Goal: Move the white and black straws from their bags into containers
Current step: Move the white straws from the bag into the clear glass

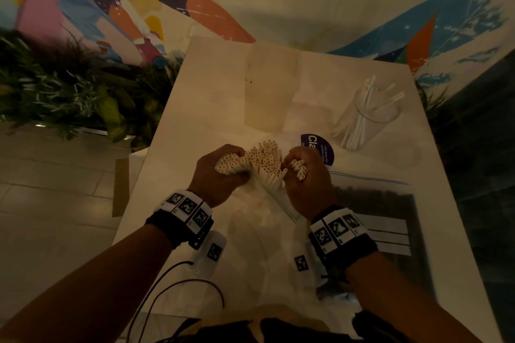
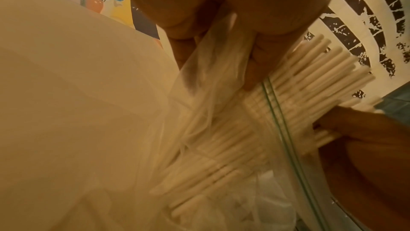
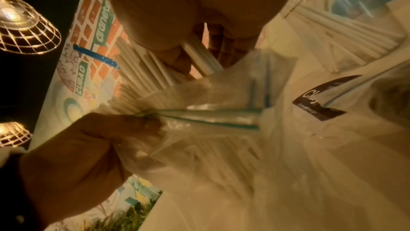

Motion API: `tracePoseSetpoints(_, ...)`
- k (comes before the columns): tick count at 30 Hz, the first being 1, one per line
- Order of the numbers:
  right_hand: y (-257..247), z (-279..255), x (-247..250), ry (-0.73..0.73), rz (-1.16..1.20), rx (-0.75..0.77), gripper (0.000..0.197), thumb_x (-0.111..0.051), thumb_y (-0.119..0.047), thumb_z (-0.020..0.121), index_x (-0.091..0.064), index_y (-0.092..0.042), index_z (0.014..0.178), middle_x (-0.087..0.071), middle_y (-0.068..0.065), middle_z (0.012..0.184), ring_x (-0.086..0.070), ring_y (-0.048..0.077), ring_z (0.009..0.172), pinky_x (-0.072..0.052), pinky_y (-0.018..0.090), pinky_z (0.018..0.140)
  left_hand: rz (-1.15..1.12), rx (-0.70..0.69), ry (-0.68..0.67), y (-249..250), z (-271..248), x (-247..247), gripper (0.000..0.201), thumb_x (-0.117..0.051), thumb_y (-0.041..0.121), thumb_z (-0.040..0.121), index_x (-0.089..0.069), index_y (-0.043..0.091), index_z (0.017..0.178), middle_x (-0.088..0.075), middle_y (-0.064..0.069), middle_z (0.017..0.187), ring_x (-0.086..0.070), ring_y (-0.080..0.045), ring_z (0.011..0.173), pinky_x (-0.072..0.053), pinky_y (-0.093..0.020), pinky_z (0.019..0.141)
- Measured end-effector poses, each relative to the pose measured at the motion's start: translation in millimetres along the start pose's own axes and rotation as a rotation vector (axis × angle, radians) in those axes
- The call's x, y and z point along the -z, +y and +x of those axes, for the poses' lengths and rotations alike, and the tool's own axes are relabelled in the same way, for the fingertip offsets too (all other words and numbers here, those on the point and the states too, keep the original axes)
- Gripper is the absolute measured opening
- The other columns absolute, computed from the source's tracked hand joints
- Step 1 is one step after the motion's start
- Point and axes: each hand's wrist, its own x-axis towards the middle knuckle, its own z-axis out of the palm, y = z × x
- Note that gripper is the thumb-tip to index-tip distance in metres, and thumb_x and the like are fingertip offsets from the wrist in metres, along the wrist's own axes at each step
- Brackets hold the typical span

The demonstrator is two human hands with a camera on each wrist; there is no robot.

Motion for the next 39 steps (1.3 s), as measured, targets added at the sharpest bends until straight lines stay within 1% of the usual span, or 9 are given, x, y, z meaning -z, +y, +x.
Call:
tracePoseSetpoints(3,-1,-3,-3,0.048,0.100,-0.023,0.007,-0.054,-0.009,0.084,-0.053,-0.008,0.091,-0.055,-0.010,0.081,-0.055,-0.001,0.077,-0.045,0.011,0.070,-0.040,0.014,0.010,2,-1,1,0.030,-0.077,-0.006,0.067,-0.066,0.008,0.091,-0.067,-0.001,0.089,-0.060,0.003,0.080,-0.047,-0.012,0.071)
tracePoseSetpoints(6,1,-6,-7,-0.019,0.145,-0.094,0.010,-0.058,-0.012,0.086,-0.051,-0.012,0.094,-0.058,-0.010,0.085,-0.059,0.008,0.079,-0.054,0.035,0.070,-0.052,0.024,0.000,0,-1,1,0.031,-0.077,-0.006,0.067,-0.066,0.009,0.091,-0.067,0.001,0.090,-0.061,0.001,0.082,-0.047,-0.013,0.073)
tracePoseSetpoints(11,0,-3,-1,0.047,0.185,-0.051,0.020,-0.060,-0.001,0.088,-0.050,-0.018,0.084,-0.057,-0.014,0.074,-0.057,-0.006,0.070,-0.044,0.008,0.060,-0.067,0.047,0.010,-1,-3,2,0.032,-0.079,0.002,0.064,-0.066,0.016,0.089,-0.068,0.000,0.092,-0.063,-0.017,0.090,-0.051,-0.031,0.080)
tracePoseSetpoints(14,7,-3,-3,-0.106,0.116,-0.114,0.024,-0.059,-0.010,0.091,-0.047,-0.027,0.079,-0.054,-0.014,0.068,-0.055,-0.009,0.067,-0.040,0.005,0.057,-0.104,0.046,0.004,0,-4,2,0.031,-0.075,0.011,0.061,-0.067,0.011,0.091,-0.069,-0.005,0.093,-0.064,-0.021,0.092,-0.053,-0.038,0.081)
tracePoseSetpoints(17,11,1,-5,-0.074,0.168,-0.139,0.015,-0.062,-0.005,0.088,-0.052,-0.016,0.088,-0.056,-0.012,0.074,-0.055,-0.006,0.069,-0.042,0.007,0.062,-0.089,0.052,0.005,2,-4,1,0.031,-0.075,0.012,0.060,-0.067,0.013,0.090,-0.069,-0.007,0.093,-0.064,-0.022,0.092,-0.053,-0.043,0.082)
tracePoseSetpoints(22,8,-2,-7,-0.028,0.274,-0.267,0.022,-0.063,-0.007,0.087,-0.052,-0.026,0.088,-0.062,-0.004,0.081,-0.061,0.014,0.077,-0.055,0.040,0.072,-0.067,0.069,0.008,2,-4,1,0.033,-0.075,0.014,0.059,-0.067,0.013,0.091,-0.069,-0.006,0.092,-0.064,-0.022,0.090,-0.053,-0.042,0.080)
tracePoseSetpoints(30,-26,6,14,0.095,0.648,-0.228,0.019,-0.049,0.005,0.081,-0.046,-0.013,0.076,-0.067,0.010,0.090,-0.066,0.018,0.088,-0.051,0.018,0.077,-0.033,0.081,0.015,1,-3,3,0.031,-0.078,0.015,0.061,-0.067,0.020,0.090,-0.069,-0.003,0.093,-0.064,-0.024,0.092,-0.053,-0.044,0.079)
tracePoseSetpoints(36,-63,19,58,0.245,0.768,-0.081,0.023,-0.047,0.010,0.071,-0.041,-0.013,0.072,-0.063,0.008,0.071,-0.060,0.028,0.076,-0.049,0.045,0.078,-0.047,0.081,0.019,1,-3,5,0.034,-0.078,0.015,0.059,-0.065,0.032,0.084,-0.069,-0.003,0.095,-0.064,-0.023,0.092,-0.054,-0.042,0.079)
tracePoseSetpoints(39,-83,32,88,0.292,0.737,0.034,0.028,-0.047,0.014,0.073,-0.041,-0.014,0.074,-0.064,0.002,0.070,-0.061,0.026,0.074,-0.050,0.047,0.079,-0.030,0.052,0.014,2,-2,4,0.039,-0.081,0.001,0.063,-0.063,0.031,0.081,-0.067,0.000,0.091,-0.062,-0.005,0.084,-0.051,-0.024,0.076)
